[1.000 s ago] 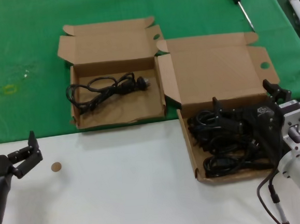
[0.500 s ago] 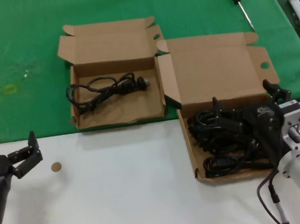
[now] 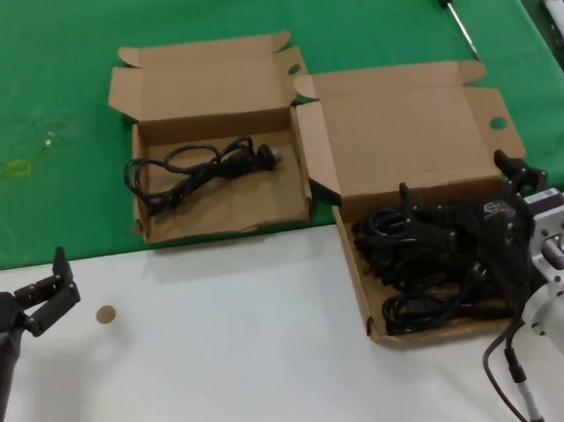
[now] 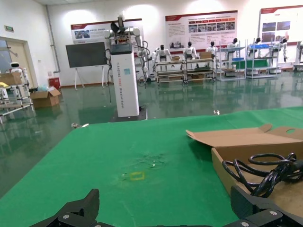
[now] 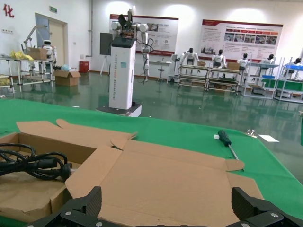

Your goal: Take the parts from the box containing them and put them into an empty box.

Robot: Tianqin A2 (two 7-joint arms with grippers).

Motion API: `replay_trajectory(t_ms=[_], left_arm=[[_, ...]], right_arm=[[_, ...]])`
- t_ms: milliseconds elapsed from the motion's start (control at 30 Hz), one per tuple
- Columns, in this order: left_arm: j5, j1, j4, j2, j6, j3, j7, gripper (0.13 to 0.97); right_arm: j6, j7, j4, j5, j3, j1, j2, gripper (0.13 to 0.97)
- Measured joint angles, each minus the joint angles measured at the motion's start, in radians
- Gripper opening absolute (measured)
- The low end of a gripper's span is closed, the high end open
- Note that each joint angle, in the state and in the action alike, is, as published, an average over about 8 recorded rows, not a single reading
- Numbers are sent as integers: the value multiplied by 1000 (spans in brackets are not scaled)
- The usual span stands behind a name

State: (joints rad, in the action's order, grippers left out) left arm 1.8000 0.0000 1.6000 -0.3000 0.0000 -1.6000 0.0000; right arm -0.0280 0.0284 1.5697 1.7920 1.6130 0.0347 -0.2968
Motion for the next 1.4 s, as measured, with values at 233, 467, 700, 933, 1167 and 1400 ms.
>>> replay_trajectory(t_ms=[233,467,700,933,1167,1400], left_arm=[[0,0,0,0,0,0,0,966],[0,0,0,0,0,0,0,966],[0,0,0,0,0,0,0,966],[0,0,0,0,0,0,0,966],[0,0,0,0,0,0,0,966],[0,0,0,0,0,0,0,966]], right_arm=[[0,0,0,0,0,0,0,966],[0,0,0,0,0,0,0,966],[0,0,0,0,0,0,0,966],[0,0,0,0,0,0,0,966],[0,0,0,0,0,0,0,966],[0,0,0,0,0,0,0,966]])
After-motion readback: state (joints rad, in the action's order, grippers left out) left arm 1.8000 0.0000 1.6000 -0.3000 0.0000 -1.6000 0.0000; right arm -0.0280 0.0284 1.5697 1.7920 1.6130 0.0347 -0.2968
